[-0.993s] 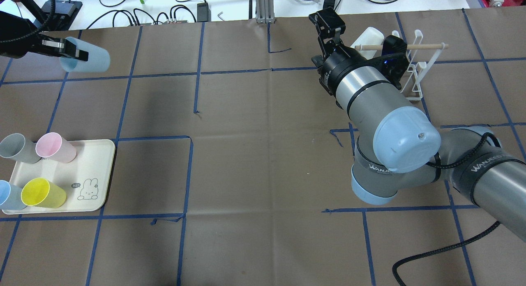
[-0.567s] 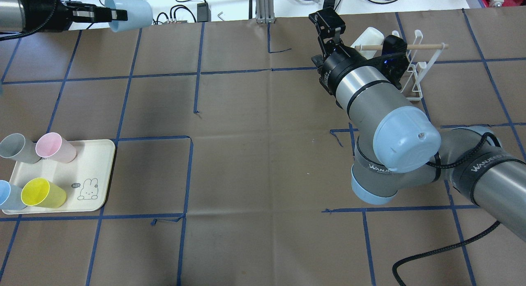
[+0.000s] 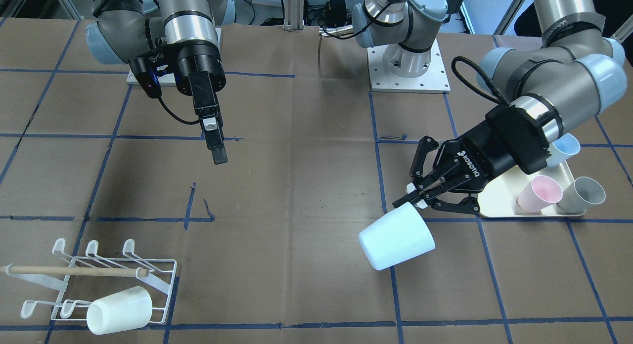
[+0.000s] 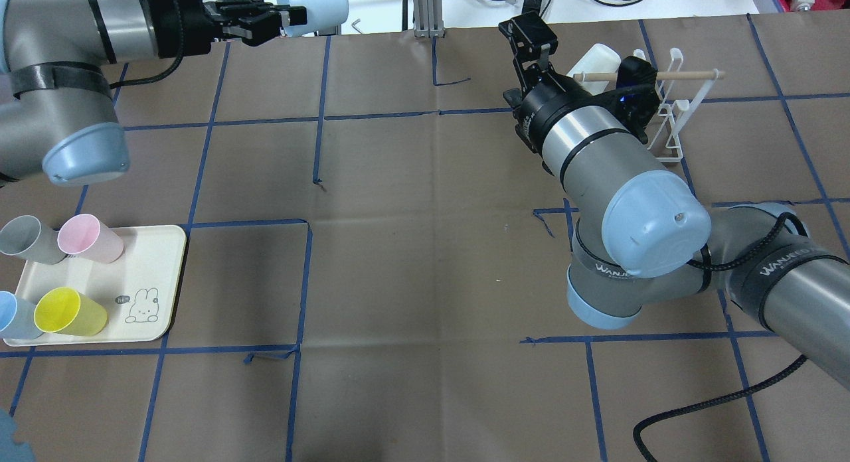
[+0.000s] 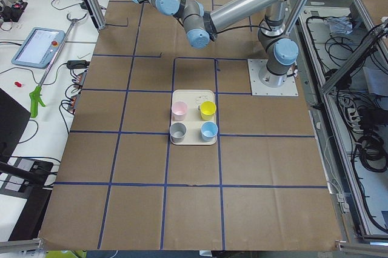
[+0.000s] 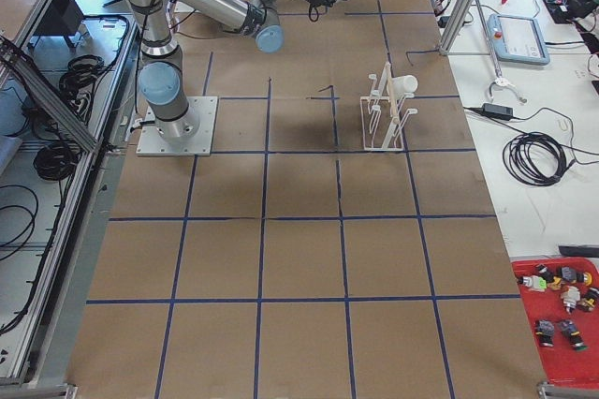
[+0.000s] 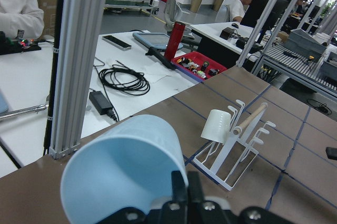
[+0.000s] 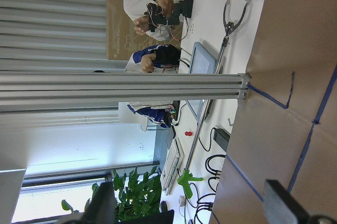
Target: Transfer IKEA cup to right arm and place on rack
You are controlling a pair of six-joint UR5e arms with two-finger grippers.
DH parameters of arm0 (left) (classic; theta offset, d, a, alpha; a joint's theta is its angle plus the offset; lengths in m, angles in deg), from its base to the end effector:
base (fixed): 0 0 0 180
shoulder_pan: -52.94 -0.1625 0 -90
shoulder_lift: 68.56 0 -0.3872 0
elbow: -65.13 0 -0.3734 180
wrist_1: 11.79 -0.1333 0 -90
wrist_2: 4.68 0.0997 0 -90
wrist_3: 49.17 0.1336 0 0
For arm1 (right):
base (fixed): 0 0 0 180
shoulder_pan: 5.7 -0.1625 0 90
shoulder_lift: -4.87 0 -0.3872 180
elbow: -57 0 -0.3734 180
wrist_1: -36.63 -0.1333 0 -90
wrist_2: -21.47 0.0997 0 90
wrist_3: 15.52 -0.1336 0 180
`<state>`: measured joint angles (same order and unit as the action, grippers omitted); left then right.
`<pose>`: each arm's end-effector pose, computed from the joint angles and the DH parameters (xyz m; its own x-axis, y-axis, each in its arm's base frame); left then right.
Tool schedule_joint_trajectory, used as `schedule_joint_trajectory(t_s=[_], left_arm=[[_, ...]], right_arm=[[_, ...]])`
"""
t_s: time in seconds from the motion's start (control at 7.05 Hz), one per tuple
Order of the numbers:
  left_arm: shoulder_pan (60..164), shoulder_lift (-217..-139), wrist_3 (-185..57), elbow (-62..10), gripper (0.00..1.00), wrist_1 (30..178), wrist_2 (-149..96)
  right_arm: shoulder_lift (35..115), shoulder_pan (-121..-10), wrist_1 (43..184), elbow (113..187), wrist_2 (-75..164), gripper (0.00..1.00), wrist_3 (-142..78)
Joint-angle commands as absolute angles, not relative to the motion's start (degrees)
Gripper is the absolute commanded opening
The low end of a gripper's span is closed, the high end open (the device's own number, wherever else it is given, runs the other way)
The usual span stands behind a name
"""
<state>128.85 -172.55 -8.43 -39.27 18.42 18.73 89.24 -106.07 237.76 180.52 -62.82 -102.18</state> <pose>-0.1180 -0.5811 0.3673 -0.5158 0.8184 0.2535 0.1700 0.3877 -0.9060 0.2315 -0.4505 0.3658 -0.1116 0.2879 -0.9511 0.9569 0.2894 -0.0247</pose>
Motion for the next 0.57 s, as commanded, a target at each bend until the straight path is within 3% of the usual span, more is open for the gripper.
schedule_joint_trajectory(t_s=[0.0,0.43], left_arm=[[129.75,-173.15,-9.79,-48.21,0.02,2.18,17.30],[133.26,-173.15,-12.34,-51.94,0.02,-7.90,17.73]], right_arm=[[89.33,-106.24,237.46,180.48,-63.25,1.00,-102.18],[89.16,-109.49,237.19,180.39,-62.73,1.00,-103.39]])
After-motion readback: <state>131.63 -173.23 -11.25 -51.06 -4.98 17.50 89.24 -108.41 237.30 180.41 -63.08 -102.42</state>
